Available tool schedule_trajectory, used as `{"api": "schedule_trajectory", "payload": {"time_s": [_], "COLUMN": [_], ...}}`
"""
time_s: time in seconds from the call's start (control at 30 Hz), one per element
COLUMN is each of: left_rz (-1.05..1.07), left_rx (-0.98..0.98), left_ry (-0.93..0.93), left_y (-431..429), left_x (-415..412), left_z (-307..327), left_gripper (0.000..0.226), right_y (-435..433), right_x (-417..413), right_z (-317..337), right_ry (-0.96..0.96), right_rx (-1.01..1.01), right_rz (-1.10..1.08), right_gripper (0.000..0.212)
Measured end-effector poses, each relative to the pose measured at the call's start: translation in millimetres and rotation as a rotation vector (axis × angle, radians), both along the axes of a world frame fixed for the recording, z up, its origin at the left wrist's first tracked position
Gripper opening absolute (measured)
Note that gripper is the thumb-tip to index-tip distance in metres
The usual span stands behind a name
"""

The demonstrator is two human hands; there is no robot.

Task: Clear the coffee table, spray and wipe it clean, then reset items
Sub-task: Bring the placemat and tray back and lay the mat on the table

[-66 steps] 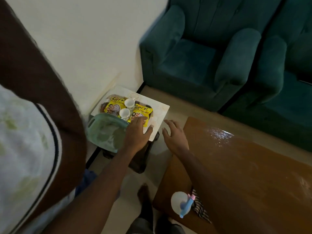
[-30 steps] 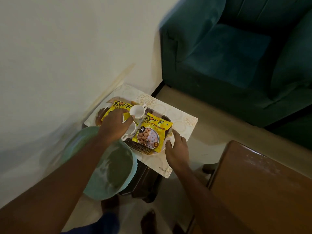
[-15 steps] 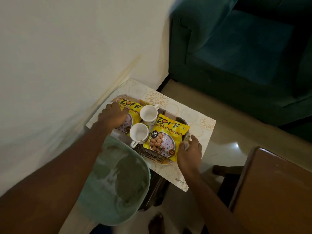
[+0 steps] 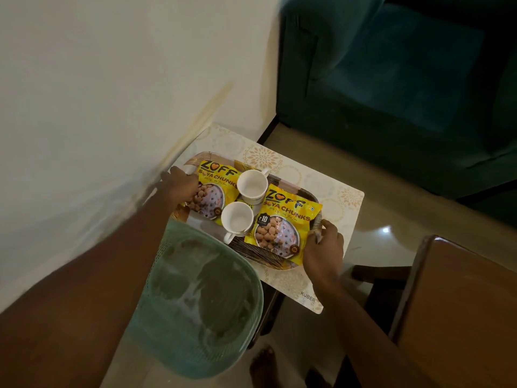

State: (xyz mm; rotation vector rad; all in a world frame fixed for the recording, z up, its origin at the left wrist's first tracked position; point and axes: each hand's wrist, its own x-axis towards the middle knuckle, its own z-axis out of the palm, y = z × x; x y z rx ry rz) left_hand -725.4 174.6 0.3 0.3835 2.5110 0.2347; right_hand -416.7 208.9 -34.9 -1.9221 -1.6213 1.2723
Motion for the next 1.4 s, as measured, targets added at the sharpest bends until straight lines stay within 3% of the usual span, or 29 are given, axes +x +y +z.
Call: {"api": "schedule_trajectory", "payload": {"time_s": [0.37,0.63,1.03,1.3,1.4], "left_rz": [-0.07,-0.164,-0.396,-0.468,-0.47], "left_rx": [0.055,0.153,0.153,0.16,0.13], "left_ry": [0.063,0.052,-0.051,-0.188,-0.204], "left_y": [7,38,61,41,30], "left_x": [1,40,207,336,373], "left_z": [19,51,63,37,25], "left_gripper": [0.065,0.067,0.064,0.063,0.06], "right_y": [16,41,41,8,0], "right_x": [-1,50,228,350,382], "right_z": [7,32,53,42,34], "right_ry": [0.004,-0.009,-0.136,-0.226,-0.264], "right_rx": [0.04,0.073,0.112,0.081,0.076], "right_rz": [-0.104,-0.187,-0.398,-0.509,-0.5], "right_gripper": [0.042,0.043,0.038,0.056,0.047]}}
